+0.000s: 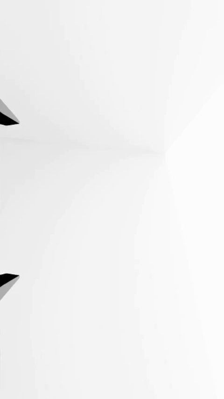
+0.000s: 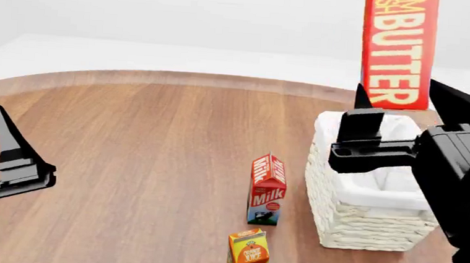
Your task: Pick up the cream cheese box and the butter, and put them in the basket.
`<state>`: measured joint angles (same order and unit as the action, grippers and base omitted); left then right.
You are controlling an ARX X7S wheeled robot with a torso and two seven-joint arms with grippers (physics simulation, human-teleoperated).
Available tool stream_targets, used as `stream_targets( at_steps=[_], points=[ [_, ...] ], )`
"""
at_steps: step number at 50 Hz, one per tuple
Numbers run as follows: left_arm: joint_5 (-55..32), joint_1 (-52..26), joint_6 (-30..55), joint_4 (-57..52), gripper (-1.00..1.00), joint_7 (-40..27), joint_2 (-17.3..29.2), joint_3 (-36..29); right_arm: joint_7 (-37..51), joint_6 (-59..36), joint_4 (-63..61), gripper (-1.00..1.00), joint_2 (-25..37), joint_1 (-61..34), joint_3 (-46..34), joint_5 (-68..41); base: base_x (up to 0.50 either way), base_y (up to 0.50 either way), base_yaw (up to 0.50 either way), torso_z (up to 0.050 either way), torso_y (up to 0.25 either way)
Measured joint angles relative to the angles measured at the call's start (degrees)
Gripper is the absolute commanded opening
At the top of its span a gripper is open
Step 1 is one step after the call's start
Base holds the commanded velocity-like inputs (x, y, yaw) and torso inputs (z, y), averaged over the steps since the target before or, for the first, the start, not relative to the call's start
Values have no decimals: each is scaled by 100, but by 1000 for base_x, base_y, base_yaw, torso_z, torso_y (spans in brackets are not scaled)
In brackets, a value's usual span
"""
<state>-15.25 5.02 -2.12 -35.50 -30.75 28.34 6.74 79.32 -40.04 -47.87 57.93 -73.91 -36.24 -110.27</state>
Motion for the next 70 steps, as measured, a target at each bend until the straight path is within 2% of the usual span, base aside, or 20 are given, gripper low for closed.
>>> stream_targets(
  at_steps=[11,30,57,70],
  points=[
    [7,-23,57,-33,100,-16,19,-28,-498,-525,672,-100,441,-481,138,149,0,0,0,1,2],
    [3,-50,128,-87,100,-31,53,-65,-1793,-1674,2436,-100,365,-1323,-136,678,0,0,0,1,1],
    [24,-91,221,-136,100,-42,82,-166,-4282,-2335,4408,-100,163,-1215,-888,1722,0,0,0,0,2],
    [21,-89,243,-163,100,-42,98,-195,-4866,-2410,5080,-100,-18,-1112,-1187,2181,0,0,0,0,2]
  ],
)
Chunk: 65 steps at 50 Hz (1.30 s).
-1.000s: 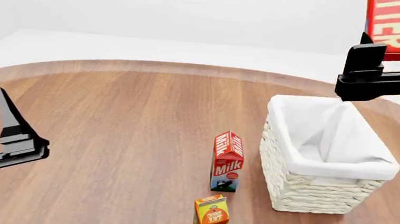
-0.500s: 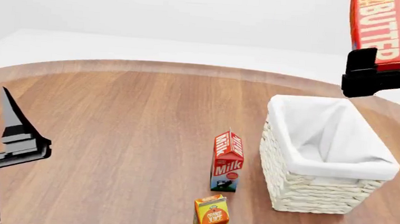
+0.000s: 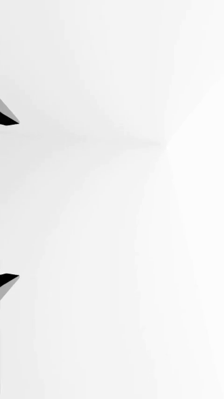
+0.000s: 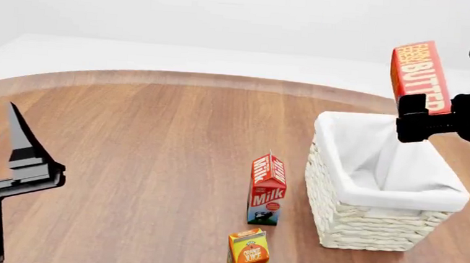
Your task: Pick up the cream cheese box and the butter, and put them in the basket.
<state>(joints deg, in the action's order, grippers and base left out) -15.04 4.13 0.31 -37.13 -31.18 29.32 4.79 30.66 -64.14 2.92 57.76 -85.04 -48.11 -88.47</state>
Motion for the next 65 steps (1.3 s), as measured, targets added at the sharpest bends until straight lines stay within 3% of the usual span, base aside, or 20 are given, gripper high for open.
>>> stream_targets(
  at_steps=[59,60,65],
  points=[
    [14,-22,-39,77,100,18,25,-129,-213,642,993,-100,-540,1082,-338,289,0,0,0,1,1],
    [16,-21,-40,78,100,18,25,-131,-217,644,1002,100,-540,1085,-343,300,0,0,0,0,0],
    [23,-20,-43,80,100,18,26,-144,-259,654,1030,100,-543,1040,-313,441,0,0,0,0,0]
  ],
)
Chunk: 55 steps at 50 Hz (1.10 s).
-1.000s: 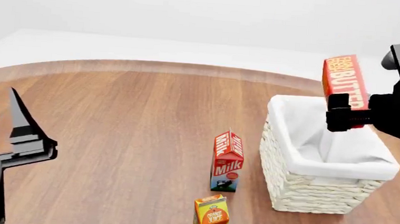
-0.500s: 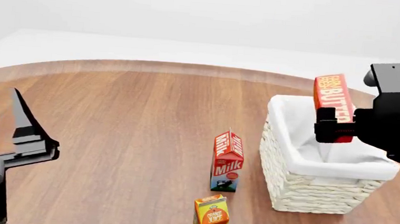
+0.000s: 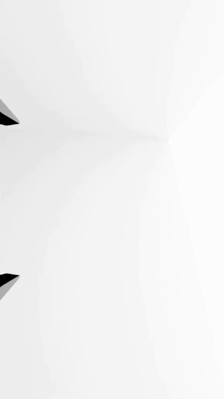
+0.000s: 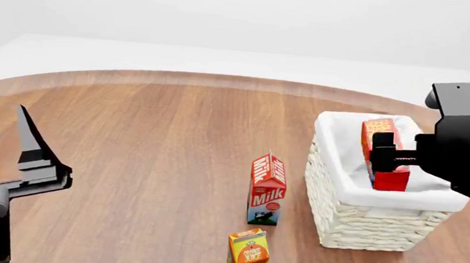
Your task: Pick up the cream cheese box and the butter, and put them in the basket.
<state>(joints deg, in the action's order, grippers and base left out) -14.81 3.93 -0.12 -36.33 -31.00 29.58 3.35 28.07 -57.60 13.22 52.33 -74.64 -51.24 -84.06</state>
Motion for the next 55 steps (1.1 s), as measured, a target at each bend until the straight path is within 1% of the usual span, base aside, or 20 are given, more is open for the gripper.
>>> stream_targets(
  at_steps=[18,25,32,44,51,55],
  points=[
    [13,-13,5,6,100,-5,10,-33,-97,23,3,100,-1,-51,19,235,0,0,0,0,0],
    [14,-12,2,5,100,-7,15,-40,96,2,-472,100,169,-29,156,-13,0,0,0,0,0],
    [15,4,-8,-5,100,-12,18,-39,572,61,-1489,100,681,16,524,-710,0,0,0,0,1],
    [23,26,1,-60,100,-29,33,-37,1099,618,-3271,100,1879,281,1197,-1687,0,0,0,0,0],
    [33,34,10,-86,100,-42,41,-36,1183,1393,-4246,100,2644,639,1436,-1936,0,0,0,0,0],
    [38,37,26,-109,100,-54,51,-26,1264,2199,-4824,100,3047,884,1430,-1836,0,0,0,0,0]
  ],
)
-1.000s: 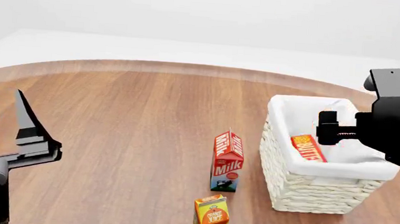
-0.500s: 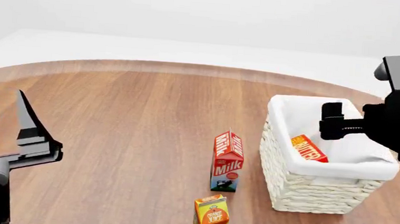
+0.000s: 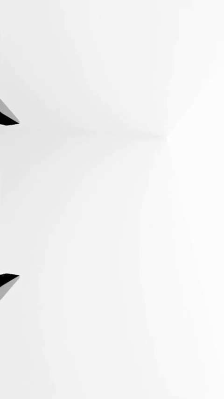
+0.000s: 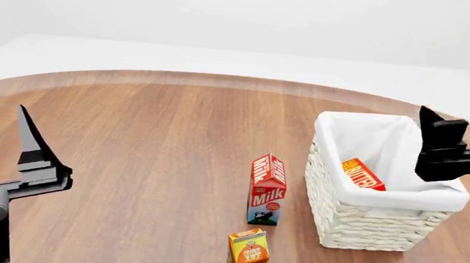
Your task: Pick up the cream cheese box and the butter, and put them in the basket.
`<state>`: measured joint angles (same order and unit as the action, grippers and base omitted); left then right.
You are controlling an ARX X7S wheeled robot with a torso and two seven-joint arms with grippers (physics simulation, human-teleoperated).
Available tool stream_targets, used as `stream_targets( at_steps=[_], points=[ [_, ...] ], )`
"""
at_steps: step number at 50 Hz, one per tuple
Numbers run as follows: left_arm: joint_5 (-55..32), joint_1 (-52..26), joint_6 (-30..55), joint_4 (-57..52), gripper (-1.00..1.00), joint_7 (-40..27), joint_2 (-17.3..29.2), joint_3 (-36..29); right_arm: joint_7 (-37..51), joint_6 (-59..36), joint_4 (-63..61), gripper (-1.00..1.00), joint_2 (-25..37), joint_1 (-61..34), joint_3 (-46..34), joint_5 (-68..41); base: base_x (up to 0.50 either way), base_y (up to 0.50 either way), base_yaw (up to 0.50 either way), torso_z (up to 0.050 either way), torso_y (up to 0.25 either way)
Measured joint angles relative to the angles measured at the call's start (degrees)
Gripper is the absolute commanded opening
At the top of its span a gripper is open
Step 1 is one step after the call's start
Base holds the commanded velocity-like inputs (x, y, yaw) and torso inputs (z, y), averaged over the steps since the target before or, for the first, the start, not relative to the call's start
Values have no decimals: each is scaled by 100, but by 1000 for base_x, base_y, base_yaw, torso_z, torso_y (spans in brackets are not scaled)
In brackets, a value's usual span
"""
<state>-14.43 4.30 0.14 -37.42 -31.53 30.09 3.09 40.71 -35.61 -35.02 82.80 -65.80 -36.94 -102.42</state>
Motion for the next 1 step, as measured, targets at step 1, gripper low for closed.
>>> stream_targets(
  at_steps=[1],
  points=[
    [1,-2,7,-4,100,-4,3,3,32,283,-137,100,78,79,-35,85,0,0,0,0,0]
  ],
)
